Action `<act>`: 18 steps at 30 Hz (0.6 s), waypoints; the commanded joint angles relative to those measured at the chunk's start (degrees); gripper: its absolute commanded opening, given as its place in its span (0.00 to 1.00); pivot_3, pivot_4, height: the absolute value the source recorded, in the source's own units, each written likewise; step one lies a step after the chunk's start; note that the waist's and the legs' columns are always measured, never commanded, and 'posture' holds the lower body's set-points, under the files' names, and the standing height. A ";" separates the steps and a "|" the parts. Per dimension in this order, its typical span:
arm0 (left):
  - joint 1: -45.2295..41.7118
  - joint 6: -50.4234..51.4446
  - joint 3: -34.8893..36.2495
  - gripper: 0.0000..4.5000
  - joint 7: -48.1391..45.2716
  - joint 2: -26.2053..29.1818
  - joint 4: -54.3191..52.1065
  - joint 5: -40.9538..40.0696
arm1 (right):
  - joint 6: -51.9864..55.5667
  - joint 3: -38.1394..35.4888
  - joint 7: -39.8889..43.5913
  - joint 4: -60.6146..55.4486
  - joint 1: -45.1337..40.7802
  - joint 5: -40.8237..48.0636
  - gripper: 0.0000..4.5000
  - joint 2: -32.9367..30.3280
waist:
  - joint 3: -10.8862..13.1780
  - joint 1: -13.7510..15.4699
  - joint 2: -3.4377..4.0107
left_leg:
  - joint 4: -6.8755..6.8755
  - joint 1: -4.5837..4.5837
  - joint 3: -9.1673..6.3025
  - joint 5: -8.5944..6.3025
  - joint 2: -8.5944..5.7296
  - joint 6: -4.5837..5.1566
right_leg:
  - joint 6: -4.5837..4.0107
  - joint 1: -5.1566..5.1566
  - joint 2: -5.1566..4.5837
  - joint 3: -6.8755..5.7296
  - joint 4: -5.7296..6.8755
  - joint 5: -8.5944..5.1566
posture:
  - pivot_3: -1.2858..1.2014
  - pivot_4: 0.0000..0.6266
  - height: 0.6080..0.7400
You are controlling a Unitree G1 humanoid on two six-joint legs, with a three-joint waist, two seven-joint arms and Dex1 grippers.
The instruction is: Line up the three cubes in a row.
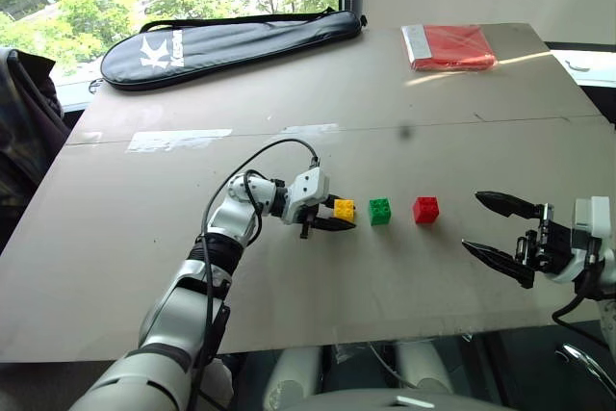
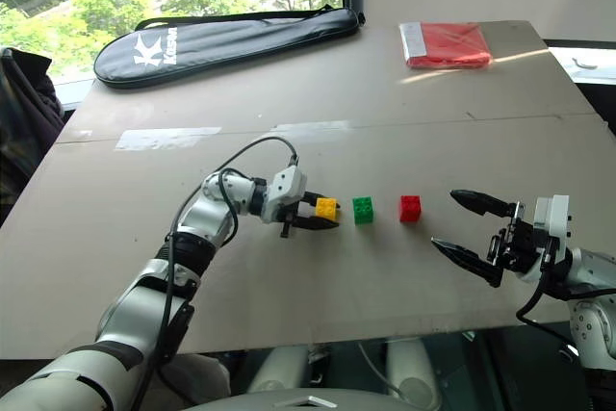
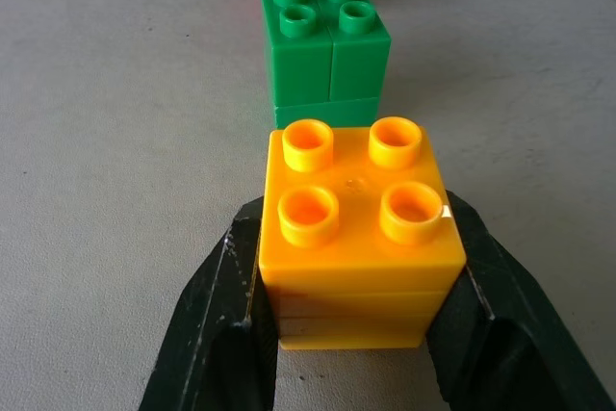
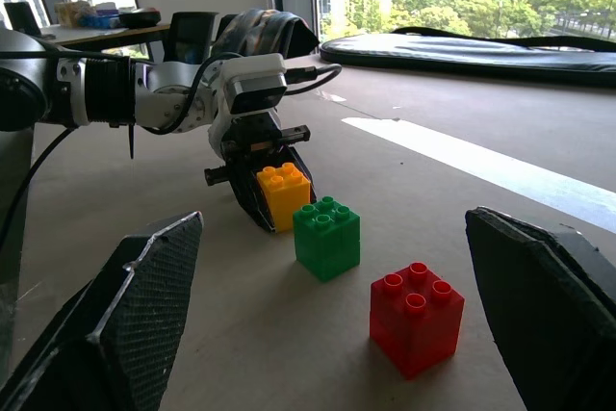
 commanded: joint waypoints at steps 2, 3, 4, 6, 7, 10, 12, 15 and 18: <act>1.07 1.19 0.26 0.30 -0.81 0.23 -1.19 -0.30 | -0.21 -1.53 -0.44 -2.05 -0.94 0.95 1.00 -0.56 | 0.00 -0.02 0.00 | 0.00 0.00 0.00 0.00 0.01 0.00 | 0.00 0.00 0.00 0.00 0.00 0.00 | 0.52 0.24 0.79; 1.14 1.34 0.26 0.30 -0.75 0.26 -1.32 -0.28 | -0.12 -1.50 -0.43 -1.96 -1.13 0.97 1.00 -0.65 | 0.00 -0.02 0.00 | 0.00 0.00 0.00 0.00 0.01 0.00 | 0.00 0.00 0.00 0.00 0.00 0.00 | 0.52 0.24 0.79; 1.23 1.44 0.21 0.30 -0.74 0.34 -1.46 -0.26 | -0.04 -1.47 -0.41 -1.91 -1.25 0.98 1.00 -0.72 | 0.00 -0.02 0.00 | 0.00 0.00 0.00 0.00 0.01 0.00 | 0.00 0.00 0.00 0.00 0.00 0.00 | 0.52 0.24 0.79; 1.41 1.78 0.14 0.30 -0.72 0.44 -1.71 -0.29 | 0.07 -1.49 -0.25 -1.73 -1.42 0.99 1.00 -0.86 | 0.00 -0.01 0.00 | 0.00 0.00 0.00 0.00 0.01 0.00 | 0.00 0.00 0.00 0.00 0.00 0.00 | 0.52 0.24 0.79; 1.54 2.15 0.11 0.30 -0.82 0.49 -1.86 -0.37 | 0.11 -1.51 -0.14 -1.61 -1.47 0.98 1.00 -0.93 | 0.00 0.00 0.00 | 0.00 0.00 0.00 0.00 0.00 0.00 | 0.00 0.00 0.00 0.00 0.00 0.00 | 0.52 0.24 0.79; 1.94 2.61 0.17 0.59 -0.65 0.47 -2.21 -0.43 | 0.01 -1.48 0.20 -1.17 -1.52 0.71 1.00 -1.08 | 0.00 -0.01 0.00 | 0.00 0.00 0.01 0.00 0.00 0.00 | 0.00 0.00 0.00 0.00 0.00 0.00 | 0.52 0.24 0.79; 2.15 2.35 0.32 0.80 -0.25 0.43 -2.33 -0.18 | -0.08 -1.49 0.39 -0.94 -1.52 0.59 1.00 -1.16 | 0.00 0.04 0.00 | 0.00 0.00 0.00 0.00 0.00 0.00 | 0.00 0.00 0.00 0.00 0.00 0.00 | 0.52 0.24 0.79; 2.27 2.09 0.53 0.99 0.06 0.52 -2.35 0.05 | -0.10 -1.53 0.66 -0.71 -1.44 0.47 1.00 -1.41 | 0.00 0.12 0.00 | 0.03 0.02 -0.01 0.01 0.00 0.00 | 0.01 0.03 0.00 -0.01 0.02 0.01 | 0.52 0.24 0.79; 2.20 2.21 1.56 0.99 0.94 0.83 -3.03 -0.56 | -0.10 -1.74 0.95 -0.45 -1.15 0.44 1.00 -1.82 | 0.00 0.07 0.00 | 0.05 0.06 -0.01 0.01 0.01 0.00 | 0.04 0.07 0.00 0.00 0.03 0.02 | 0.52 0.24 0.79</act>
